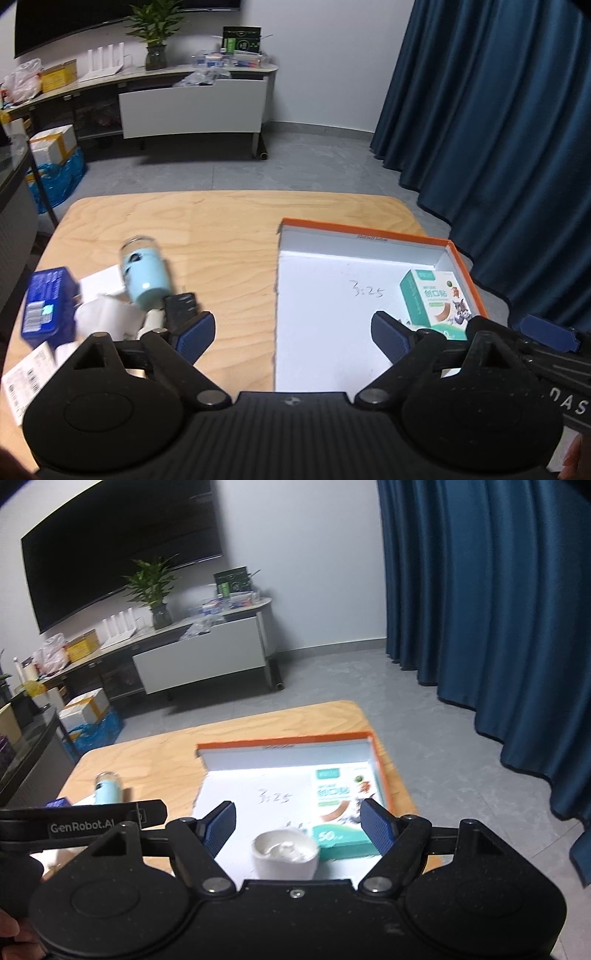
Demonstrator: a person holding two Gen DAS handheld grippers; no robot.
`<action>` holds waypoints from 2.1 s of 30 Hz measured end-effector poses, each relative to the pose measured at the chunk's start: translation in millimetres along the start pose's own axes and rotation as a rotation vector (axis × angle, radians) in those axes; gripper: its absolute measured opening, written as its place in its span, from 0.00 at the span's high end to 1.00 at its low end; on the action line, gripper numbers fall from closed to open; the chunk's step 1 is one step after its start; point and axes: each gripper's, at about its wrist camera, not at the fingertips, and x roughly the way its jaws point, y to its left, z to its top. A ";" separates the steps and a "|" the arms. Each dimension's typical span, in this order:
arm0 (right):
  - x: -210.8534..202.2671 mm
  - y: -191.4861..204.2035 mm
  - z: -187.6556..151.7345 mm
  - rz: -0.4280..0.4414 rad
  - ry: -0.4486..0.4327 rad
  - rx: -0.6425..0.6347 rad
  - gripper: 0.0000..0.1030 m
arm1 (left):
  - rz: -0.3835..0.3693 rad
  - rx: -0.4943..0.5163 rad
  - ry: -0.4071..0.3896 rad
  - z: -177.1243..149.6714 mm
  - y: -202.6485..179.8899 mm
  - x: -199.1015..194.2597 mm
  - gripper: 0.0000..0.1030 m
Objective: Organize rigid objects
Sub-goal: 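Move both tools back over the remaining objects on the table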
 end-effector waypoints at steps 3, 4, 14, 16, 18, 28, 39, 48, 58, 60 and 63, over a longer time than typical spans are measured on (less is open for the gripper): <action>-2.6 8.3 -3.5 0.016 0.005 -0.017 0.14 | 0.023 -0.001 -0.013 -4.5 5.7 -8.9 0.07; -2.9 11.0 -4.0 0.023 0.006 -0.020 0.14 | 0.028 -0.005 -0.014 -5.1 8.0 -10.6 0.07; -2.7 31.6 -9.7 0.054 0.026 -0.055 0.14 | 0.059 -0.039 -0.022 -13.0 28.2 -21.5 0.07; -1.7 36.0 -10.2 0.061 0.029 -0.060 0.14 | 0.064 -0.045 -0.026 -13.0 31.5 -22.7 0.07; -1.0 40.0 -11.0 0.066 0.032 -0.070 0.14 | 0.072 -0.047 -0.032 -14.5 35.3 -25.2 0.07; 4.7 60.9 -16.5 0.102 0.052 -0.108 0.14 | 0.099 -0.076 -0.038 -18.8 54.2 -33.2 0.07; 5.6 80.6 -20.6 0.130 0.064 -0.144 0.14 | 0.118 -0.114 -0.048 -21.4 72.7 -41.3 0.07; 9.3 99.5 -26.8 0.164 0.089 -0.174 0.14 | 0.143 -0.152 -0.044 -29.7 92.5 -47.6 0.07; 11.5 126.4 -35.6 0.210 0.112 -0.219 0.14 | 0.173 -0.204 -0.041 -38.1 118.0 -54.8 0.07; 10.9 131.3 -36.9 0.218 0.112 -0.232 0.14 | 0.176 -0.213 -0.046 -39.6 124.1 -56.5 0.07; 10.6 135.3 -38.6 0.226 0.113 -0.242 0.14 | 0.194 -0.236 -0.053 -44.8 135.1 -60.4 0.06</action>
